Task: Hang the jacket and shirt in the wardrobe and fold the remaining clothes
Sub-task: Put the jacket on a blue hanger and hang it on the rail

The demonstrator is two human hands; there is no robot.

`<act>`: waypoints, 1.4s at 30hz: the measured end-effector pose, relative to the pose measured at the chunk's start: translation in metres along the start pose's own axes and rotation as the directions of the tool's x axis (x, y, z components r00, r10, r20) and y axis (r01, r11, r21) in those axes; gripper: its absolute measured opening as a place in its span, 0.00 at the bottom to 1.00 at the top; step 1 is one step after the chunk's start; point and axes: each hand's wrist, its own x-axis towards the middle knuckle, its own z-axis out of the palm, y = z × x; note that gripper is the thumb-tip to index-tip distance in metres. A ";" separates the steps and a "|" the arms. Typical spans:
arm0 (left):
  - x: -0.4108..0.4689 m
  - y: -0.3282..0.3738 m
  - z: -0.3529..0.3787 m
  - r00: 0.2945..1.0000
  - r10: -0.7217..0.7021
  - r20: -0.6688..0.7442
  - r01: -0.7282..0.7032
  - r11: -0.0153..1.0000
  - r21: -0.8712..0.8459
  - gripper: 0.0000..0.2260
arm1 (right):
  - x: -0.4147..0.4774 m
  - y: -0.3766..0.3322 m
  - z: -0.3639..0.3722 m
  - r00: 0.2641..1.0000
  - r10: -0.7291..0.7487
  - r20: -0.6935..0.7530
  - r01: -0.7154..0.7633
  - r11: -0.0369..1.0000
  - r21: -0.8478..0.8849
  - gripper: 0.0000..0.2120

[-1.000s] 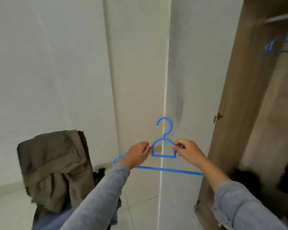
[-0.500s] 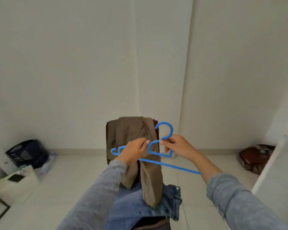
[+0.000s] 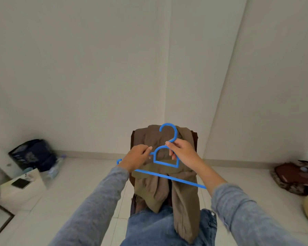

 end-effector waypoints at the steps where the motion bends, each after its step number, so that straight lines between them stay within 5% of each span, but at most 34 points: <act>1: 0.008 -0.006 0.003 0.999 0.011 -0.031 -0.010 1.000 0.026 0.17 | 0.009 0.003 0.000 1.000 0.005 -0.019 -0.005 1.000 -0.010 0.12; 7: 0.045 -0.028 0.014 0.994 0.006 -0.108 -0.004 1.000 0.023 0.11 | 0.058 0.022 -0.022 0.977 0.024 -0.213 -0.038 0.997 -0.061 0.14; 12: 0.114 -0.022 0.019 0.943 -0.242 -0.229 0.229 0.970 -0.079 0.10 | 0.098 0.040 -0.062 0.886 0.027 -0.462 -0.013 0.999 0.032 0.09; 20: 0.168 -0.033 0.089 0.806 -0.584 -0.097 0.568 0.809 -0.151 0.35 | 0.124 0.083 -0.083 0.781 0.036 -0.623 0.025 0.996 0.089 0.06; 26: 0.172 -0.062 0.087 0.878 -0.476 -0.055 0.473 0.879 -0.061 0.16 | 0.130 0.099 -0.080 0.783 0.005 -0.622 0.031 0.998 0.047 0.07; 30: 0.160 -0.062 0.090 0.903 -0.418 0.097 0.407 0.906 0.113 0.19 | 0.143 0.097 -0.066 0.743 0.006 -0.669 0.036 0.998 0.049 0.08; 36: 0.092 -0.088 0.137 0.807 -0.465 0.363 0.379 0.880 0.285 0.17 | 0.159 0.090 -0.038 0.719 0.013 -0.695 0.065 0.994 0.085 0.06; 39: 0.069 -0.105 0.151 0.805 -0.479 0.349 0.444 0.878 0.180 0.16 | 0.162 0.094 -0.031 0.722 0.010 -0.692 0.070 0.994 0.088 0.05; 42: 0.079 -0.097 0.142 0.864 -0.500 0.063 0.490 0.805 -0.335 0.26 | 0.165 0.101 -0.027 0.740 0.025 -0.672 0.049 0.995 0.091 0.07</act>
